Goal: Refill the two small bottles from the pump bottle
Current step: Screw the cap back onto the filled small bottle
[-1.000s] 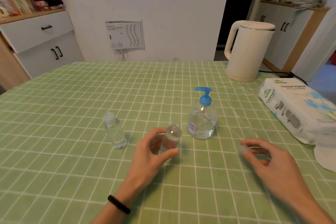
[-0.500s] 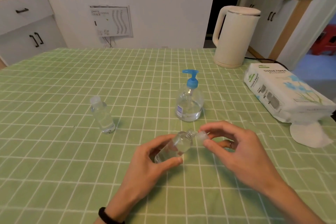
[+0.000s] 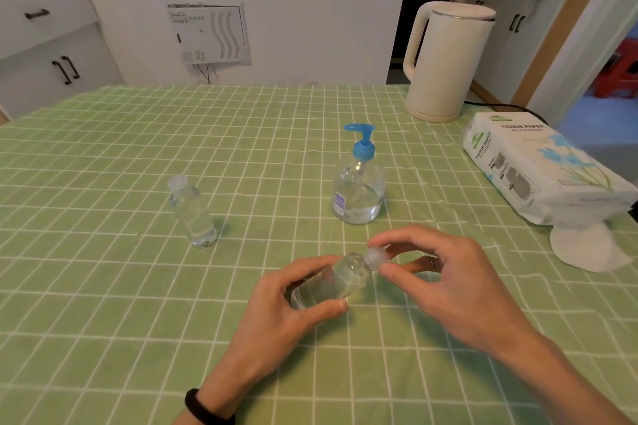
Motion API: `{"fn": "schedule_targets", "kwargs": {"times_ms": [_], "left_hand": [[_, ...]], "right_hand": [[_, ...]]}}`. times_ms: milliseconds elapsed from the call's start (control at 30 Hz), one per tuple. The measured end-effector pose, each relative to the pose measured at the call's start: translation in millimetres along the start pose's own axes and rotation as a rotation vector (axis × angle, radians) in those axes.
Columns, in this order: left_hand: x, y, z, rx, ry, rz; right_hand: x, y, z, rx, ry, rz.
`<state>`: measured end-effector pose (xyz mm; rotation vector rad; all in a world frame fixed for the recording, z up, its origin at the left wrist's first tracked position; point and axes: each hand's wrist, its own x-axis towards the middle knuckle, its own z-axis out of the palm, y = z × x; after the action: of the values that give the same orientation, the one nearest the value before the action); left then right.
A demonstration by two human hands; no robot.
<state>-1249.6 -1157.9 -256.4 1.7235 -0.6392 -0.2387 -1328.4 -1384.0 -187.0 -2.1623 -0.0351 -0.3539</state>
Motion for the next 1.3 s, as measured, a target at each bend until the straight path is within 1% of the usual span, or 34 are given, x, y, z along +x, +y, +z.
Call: {"fn": "schedule_targets", "kwargs": {"times_ms": [133, 267, 400, 567, 700, 833, 967, 1100, 1200, 1300], "left_hand": [[-1, -3, 0, 0.001, -0.012, -0.012], [-2, -4, -1, 0.004, -0.009, -0.03], [-2, -6, -2, 0.01, -0.027, -0.033], [-2, -4, 0, 0.003, -0.01, -0.022], [-2, -4, -1, 0.0, -0.016, -0.02], [-2, -3, -1, -0.011, -0.013, -0.028], [-2, -3, -1, 0.001, -0.019, -0.019], [-2, -2, -2, 0.01, -0.013, -0.014], [-3, -3, -1, 0.016, -0.022, -0.017], [-3, -1, -1, 0.009, -0.016, -0.026]], "right_hand": [[1, 2, -2, -0.057, -0.019, 0.014], [-2, 1, -3, -0.044, -0.114, 0.004], [-3, 1, -1, -0.11, -0.13, 0.009], [-2, -3, -5, -0.029, -0.159, 0.035], [-2, -6, -4, -0.089, -0.167, 0.046], [-2, -9, -6, -0.055, -0.156, 0.054], [-3, -7, -4, -0.108, -0.161, 0.07], [-3, -7, -4, -0.09, -0.16, 0.076], [-4, -5, -2, -0.147, -0.153, 0.097], [-4, -5, -2, -0.128, -0.147, 0.106]]}}
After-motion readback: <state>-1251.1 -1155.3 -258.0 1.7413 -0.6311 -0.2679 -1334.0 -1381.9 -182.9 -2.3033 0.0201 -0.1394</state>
